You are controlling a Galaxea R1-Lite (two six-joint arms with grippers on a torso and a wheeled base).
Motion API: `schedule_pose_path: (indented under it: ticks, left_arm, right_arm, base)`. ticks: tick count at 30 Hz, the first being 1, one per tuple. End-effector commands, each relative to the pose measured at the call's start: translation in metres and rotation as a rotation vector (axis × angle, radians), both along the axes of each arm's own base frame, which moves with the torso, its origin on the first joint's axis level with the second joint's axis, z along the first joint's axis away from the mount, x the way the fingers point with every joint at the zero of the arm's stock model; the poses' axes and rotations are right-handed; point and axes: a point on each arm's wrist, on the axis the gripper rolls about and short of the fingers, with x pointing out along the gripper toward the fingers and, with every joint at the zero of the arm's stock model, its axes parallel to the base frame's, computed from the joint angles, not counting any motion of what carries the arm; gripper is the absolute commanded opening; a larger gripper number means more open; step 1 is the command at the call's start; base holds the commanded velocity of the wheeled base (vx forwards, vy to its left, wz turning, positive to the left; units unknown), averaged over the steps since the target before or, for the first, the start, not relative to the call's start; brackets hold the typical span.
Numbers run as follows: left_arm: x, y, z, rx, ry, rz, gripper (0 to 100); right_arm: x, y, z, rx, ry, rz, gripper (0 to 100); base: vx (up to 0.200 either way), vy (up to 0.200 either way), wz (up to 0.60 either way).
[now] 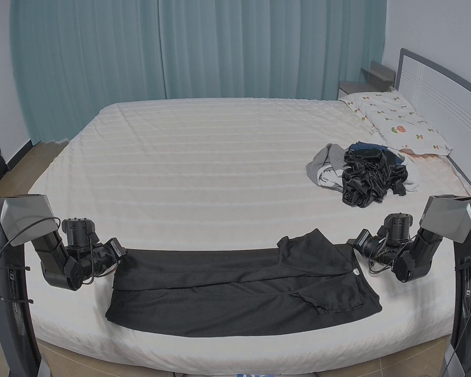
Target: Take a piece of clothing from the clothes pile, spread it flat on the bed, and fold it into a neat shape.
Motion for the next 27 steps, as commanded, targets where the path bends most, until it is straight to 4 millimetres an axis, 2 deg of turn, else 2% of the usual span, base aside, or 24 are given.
schedule_pose_path:
  ticks: [1, 10, 22, 23, 27]
  left_arm:
    - [0.0012, 0.0027, 0.0019, 0.001, -0.008, 0.008, 0]
    - [0.0047, 0.0053, 0.0055, -0.015, -0.025, 0.023, 0]
    - [0.0054, 0.0042, 0.0033, -0.018, -0.021, 0.024, 0]
    - [0.0053, 0.0042, 0.0031, -0.019, -0.020, 0.024, 100]
    - [0.0056, 0.0048, -0.0015, -0.016, -0.011, 0.022, 100]
  right_arm:
    - [0.0026, -0.0096, 0.0037, 0.001, -0.033, -0.024, 0]
    - [0.0034, -0.0102, 0.0050, 0.001, -0.078, -0.025, 0]
    - [0.0039, -0.0115, -0.0037, -0.002, -0.068, -0.027, 0]
    - [0.0040, -0.0109, -0.0033, -0.002, -0.073, -0.026, 100]
    - [0.0026, -0.0127, 0.0050, -0.008, -0.119, -0.028, 100]
  base:
    - [0.000, 0.000, 0.00]
    - [0.000, 0.000, 0.00]
    - [0.000, 0.000, 0.00]
    - [0.000, 0.000, 0.00]
    - [0.000, 0.000, 0.00]
